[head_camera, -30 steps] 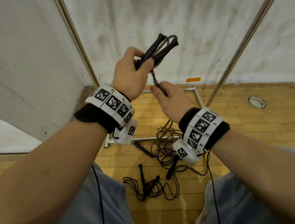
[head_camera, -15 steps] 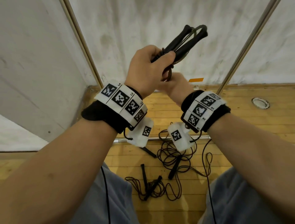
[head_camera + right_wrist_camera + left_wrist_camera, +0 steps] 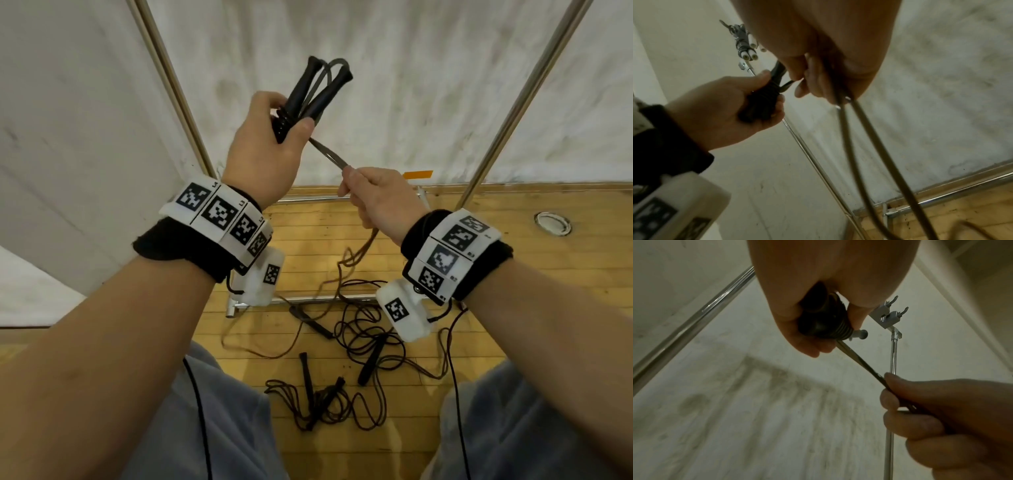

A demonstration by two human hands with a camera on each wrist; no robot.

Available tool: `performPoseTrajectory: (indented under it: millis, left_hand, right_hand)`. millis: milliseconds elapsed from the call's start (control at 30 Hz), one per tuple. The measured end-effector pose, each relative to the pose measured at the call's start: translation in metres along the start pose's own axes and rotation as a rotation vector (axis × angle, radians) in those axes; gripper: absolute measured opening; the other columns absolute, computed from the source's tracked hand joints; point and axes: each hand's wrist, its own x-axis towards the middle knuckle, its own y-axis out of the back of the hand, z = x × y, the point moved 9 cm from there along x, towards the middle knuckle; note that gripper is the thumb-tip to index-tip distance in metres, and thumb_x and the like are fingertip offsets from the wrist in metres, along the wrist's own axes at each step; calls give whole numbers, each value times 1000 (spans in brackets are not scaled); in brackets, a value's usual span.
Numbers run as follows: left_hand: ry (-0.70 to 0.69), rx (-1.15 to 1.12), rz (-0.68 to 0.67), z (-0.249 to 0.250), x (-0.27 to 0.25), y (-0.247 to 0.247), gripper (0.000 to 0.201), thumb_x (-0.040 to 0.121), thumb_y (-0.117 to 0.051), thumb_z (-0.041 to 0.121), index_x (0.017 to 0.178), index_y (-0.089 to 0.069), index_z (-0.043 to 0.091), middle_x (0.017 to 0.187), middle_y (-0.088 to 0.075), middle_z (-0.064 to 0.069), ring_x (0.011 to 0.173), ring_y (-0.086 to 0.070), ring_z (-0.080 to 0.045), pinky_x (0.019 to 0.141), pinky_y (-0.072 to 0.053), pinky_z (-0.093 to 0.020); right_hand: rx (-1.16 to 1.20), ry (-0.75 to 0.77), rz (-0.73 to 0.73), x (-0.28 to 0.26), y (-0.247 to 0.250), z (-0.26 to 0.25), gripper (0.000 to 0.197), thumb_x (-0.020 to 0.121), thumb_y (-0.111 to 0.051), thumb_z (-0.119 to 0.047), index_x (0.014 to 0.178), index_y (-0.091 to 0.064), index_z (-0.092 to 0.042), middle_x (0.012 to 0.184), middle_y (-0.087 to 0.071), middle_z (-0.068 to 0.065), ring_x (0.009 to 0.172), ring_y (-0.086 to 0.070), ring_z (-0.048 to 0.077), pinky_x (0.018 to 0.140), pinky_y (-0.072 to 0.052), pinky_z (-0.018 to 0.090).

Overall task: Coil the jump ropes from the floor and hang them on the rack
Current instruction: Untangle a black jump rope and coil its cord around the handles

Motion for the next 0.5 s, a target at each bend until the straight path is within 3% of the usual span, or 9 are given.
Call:
performPoseTrajectory:
  millis: [67, 167, 267, 400, 500]
  left_hand:
    - [4, 76, -31, -6, 1, -4, 35, 93, -52, 39, 120, -47, 18, 102, -63, 3, 87, -65, -19, 82, -53, -43]
    - [10, 187, -83, -16, 3, -11, 34, 92, -54, 42, 112, -43, 17, 106, -63, -1, 86, -66, -23, 80, -54, -45]
    - [2, 264, -110, -25, 4, -17, 38, 91, -56, 43, 113, -42, 16, 96, -59, 2, 81, -64, -22, 73, -53, -40]
    - [-3, 348, -115, -37, 4, -24, 38, 90, -58, 43, 111, -42, 17, 88, -51, 7, 78, -54, -18, 67, -40, -30]
    - [4, 338, -120, -44, 6, -28, 35, 89, -59, 41, 102, -36, 19, 81, -49, 10, 74, -54, -18, 64, -39, -30]
  right_hand:
    - [-75, 9, 28, -2, 4, -2, 35, 99, -40, -32, 72, -61, -23, 48, -38, -14, 41, -31, 6, 45, -28, 24]
    - [-263, 40, 44, -9, 7, -7, 32, 99, -39, -29, 72, -57, -24, 57, -43, -7, 46, -36, 8, 48, -31, 24]
    - [-336, 28, -16, -13, 1, -6, 39, 99, -37, -33, 64, -49, -20, 56, -42, -5, 47, -36, 11, 50, -32, 26]
    - [-385, 33, -21, -14, 0, -12, 46, 99, -36, -37, 58, -40, -16, 54, -38, -4, 47, -34, 11, 51, -31, 27]
    - [-372, 56, -14, -12, -1, -16, 48, 98, -39, -38, 56, -39, -17, 50, -35, -6, 39, -31, 4, 44, -30, 18]
